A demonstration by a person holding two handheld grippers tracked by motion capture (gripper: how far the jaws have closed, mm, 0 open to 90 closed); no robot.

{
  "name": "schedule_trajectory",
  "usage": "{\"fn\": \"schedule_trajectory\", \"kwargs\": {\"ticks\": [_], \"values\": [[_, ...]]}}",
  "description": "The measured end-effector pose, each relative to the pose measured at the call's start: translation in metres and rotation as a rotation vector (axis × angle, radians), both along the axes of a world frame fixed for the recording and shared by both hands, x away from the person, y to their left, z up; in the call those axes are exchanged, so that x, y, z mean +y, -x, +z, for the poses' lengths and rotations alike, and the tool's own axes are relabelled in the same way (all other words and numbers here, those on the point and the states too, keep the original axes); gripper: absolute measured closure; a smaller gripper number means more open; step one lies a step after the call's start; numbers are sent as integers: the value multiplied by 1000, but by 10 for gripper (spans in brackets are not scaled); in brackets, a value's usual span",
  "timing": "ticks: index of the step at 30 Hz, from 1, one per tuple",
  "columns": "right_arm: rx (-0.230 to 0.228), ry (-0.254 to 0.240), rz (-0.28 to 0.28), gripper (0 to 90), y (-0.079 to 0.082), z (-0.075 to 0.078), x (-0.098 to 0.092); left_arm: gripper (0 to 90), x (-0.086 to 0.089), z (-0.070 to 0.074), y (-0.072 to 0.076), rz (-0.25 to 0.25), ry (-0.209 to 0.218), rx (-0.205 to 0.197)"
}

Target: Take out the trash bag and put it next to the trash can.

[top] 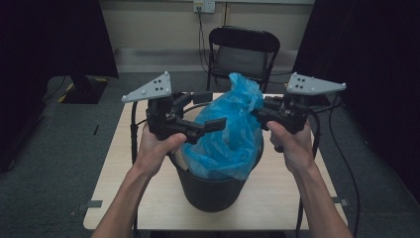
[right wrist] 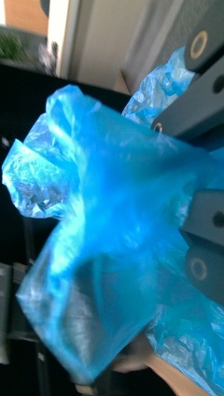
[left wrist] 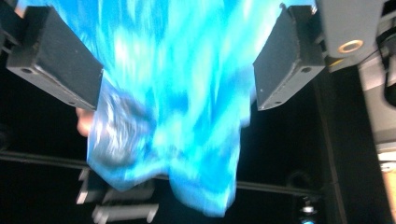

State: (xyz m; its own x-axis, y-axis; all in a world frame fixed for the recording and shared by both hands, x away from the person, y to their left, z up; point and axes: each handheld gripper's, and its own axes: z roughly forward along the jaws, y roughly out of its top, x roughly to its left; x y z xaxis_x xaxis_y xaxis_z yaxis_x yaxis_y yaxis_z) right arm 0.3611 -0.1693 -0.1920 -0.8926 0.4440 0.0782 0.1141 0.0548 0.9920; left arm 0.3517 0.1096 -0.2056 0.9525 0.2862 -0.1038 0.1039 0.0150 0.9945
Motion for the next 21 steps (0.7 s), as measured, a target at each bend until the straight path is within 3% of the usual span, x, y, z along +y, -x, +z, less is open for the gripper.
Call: {"fn": "schedule_trajectory", "kwargs": {"ticks": [1,4,6,7,8,9,11,13,16,17,21], "values": [[-9,-9,-16,894,0,5,0,152,-2,-2,-1,-9,22,12],[-40,5,-54,894,3,17,8,147,-12,-5,-4,1,10,23],[-42,17,-69,894,4,19,12,151,-23,-7,-7,22,-31,9],[-37,22,-72,894,4,21,15,161,-27,-8,-10,21,-51,20],[-40,26,-63,892,6,22,18,457,-30,-11,-13,28,-88,12],[-41,26,-56,889,6,21,19,603,-30,-11,-13,28,-88,12],[-51,26,-58,828,7,20,17,809,-27,-12,-16,15,-90,2],[-49,23,-61,775,8,19,15,841,-21,-12,-18,17,-81,-7],[-40,34,-92,533,8,18,7,869,-6,-11,-24,30,-50,9],[-41,37,-102,502,9,18,5,869,-3,-10,-24,40,-42,15],[-9,53,-83,347,8,12,0,869,4,-5,-23,84,-54,-5]]}}
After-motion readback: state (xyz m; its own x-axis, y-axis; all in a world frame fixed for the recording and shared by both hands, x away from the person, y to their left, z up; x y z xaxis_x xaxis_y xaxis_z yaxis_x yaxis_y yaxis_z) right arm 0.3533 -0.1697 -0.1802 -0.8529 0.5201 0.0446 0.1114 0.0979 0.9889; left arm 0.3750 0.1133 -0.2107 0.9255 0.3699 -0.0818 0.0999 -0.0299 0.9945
